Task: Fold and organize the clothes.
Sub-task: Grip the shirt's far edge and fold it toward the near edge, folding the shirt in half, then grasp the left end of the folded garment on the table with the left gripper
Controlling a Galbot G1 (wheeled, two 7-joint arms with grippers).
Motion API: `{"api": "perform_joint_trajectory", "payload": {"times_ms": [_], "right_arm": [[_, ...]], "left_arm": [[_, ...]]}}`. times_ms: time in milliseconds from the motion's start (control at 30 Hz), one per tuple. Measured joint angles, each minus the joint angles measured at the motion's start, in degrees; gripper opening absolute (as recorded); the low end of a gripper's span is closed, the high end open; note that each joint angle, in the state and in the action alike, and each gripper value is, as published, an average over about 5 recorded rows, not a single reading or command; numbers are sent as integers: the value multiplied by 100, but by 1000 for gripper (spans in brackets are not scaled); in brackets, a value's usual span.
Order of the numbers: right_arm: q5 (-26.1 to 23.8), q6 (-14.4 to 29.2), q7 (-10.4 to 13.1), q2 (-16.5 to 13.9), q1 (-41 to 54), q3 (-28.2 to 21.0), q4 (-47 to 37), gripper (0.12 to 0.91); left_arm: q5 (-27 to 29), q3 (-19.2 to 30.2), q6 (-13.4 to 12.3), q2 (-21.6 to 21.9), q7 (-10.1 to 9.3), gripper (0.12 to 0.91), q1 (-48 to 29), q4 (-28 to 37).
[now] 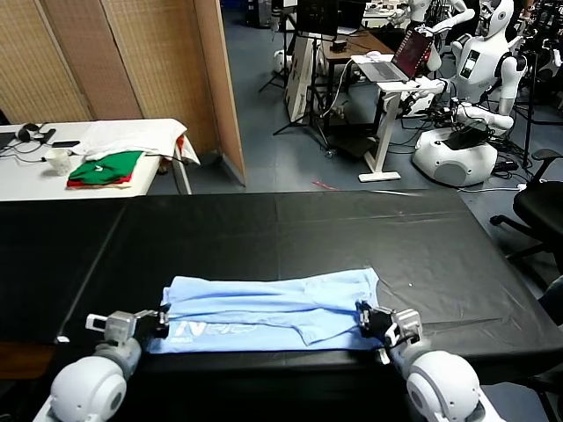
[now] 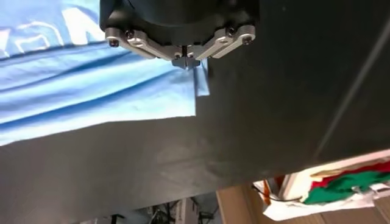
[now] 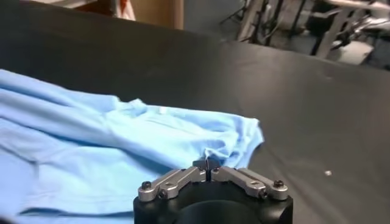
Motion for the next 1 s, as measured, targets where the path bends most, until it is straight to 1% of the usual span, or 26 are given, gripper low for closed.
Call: {"api": "perform_joint_trajectory", "payload": {"times_ms": [33,67,133,167,233,267,333,367,467,533,633,833,1000], "right_arm": [[65,0,36,20,-15,56,49,624],[129,0,81,45,-14,111,78,681],[234,7,186,107,37,205,56,795],[264,32,239,143,83,235,3,837],[285,145,311,227,215,257,-168,888],[289,227,335,274,291,253,-274,898],[298,406,357,365,443,230,-490,904],[300,489,364,404,517,211,-597,906],[303,674,395,481,696,142,-874,907],[301,736,436,518,788,108,-1024,907],[320,798,530,572,888,101,-1196,907],[426,855,685,682,1014,108,-1479,907],[435,860,707,782,1065,110,-1627,907]], "left_arm": [[4,-27,21,-15,-1,244,29,-59],[16,-57,38,-34,-1,306,58,-123],[58,-121,53,-69,1,456,96,-243],[88,-156,37,-85,0,532,98,-288],[119,-219,-47,-114,-21,683,60,-339],[97,-244,-104,-127,-52,740,16,-339],[-50,-271,-207,-159,-124,837,-107,-295],[-174,-270,-235,-178,-155,869,-185,-254],[-603,-230,-232,-257,-160,902,-414,-84],[-837,-191,-203,-315,-126,906,-528,39],[-1043,-152,-190,-402,-79,907,-647,208],[-1087,-95,-238,-516,30,907,-834,497],[-1007,-62,-281,-533,67,907,-936,736]]}}
